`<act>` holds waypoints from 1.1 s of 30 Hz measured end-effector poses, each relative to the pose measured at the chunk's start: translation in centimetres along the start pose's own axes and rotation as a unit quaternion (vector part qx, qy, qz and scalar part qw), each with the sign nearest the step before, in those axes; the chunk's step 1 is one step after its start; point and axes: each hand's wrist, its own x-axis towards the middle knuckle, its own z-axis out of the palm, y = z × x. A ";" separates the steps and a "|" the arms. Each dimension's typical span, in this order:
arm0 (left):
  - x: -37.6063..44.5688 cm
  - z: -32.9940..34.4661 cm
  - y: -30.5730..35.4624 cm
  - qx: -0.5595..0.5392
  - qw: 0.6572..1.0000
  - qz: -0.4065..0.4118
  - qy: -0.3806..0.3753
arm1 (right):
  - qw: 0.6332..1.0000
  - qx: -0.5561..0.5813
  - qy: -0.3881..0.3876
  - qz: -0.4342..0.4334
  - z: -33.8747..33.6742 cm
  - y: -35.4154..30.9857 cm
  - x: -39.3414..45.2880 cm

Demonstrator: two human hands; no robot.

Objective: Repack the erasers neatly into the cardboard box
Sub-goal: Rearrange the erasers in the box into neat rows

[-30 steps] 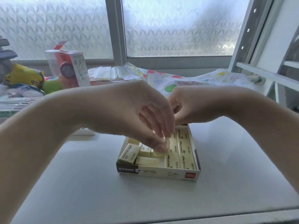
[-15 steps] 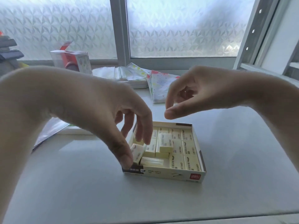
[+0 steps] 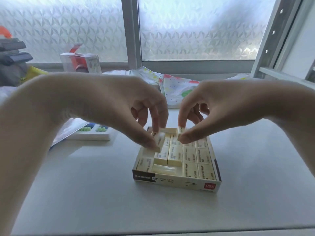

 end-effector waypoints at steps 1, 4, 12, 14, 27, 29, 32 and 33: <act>0.1 -0.1 -0.1 -0.002 1.000 0.018 0.022 | 1.000 0.002 0.004 0.004 -0.3 0.2 -0.1; 1.2 0.6 -1.0 -0.001 0.997 0.051 0.064 | 0.999 0.005 0.016 0.032 -0.7 0.9 -0.2; 2.3 1.1 -1.8 0.036 0.995 0.089 0.038 | 0.998 0.021 0.022 0.049 -0.9 2.0 0.0; 1.8 0.5 -1.9 0.013 0.991 0.130 0.003 | 0.998 0.023 0.020 0.046 -0.8 2.1 0.1; 1.7 1.1 -1.2 0.072 0.988 0.109 -0.088 | 0.999 0.030 -0.004 0.038 -0.4 2.1 0.7; 1.6 0.7 -1.3 0.019 0.993 0.114 0.000 | 0.999 0.043 -0.007 0.029 -0.4 2.1 0.7; 2.3 1.4 -1.2 0.013 0.990 0.116 0.076 | 0.999 0.046 -0.010 0.020 -0.4 2.3 0.7; 2.6 1.8 -1.2 0.033 0.990 0.110 0.076 | 0.999 0.041 -0.010 0.021 -0.4 2.2 0.7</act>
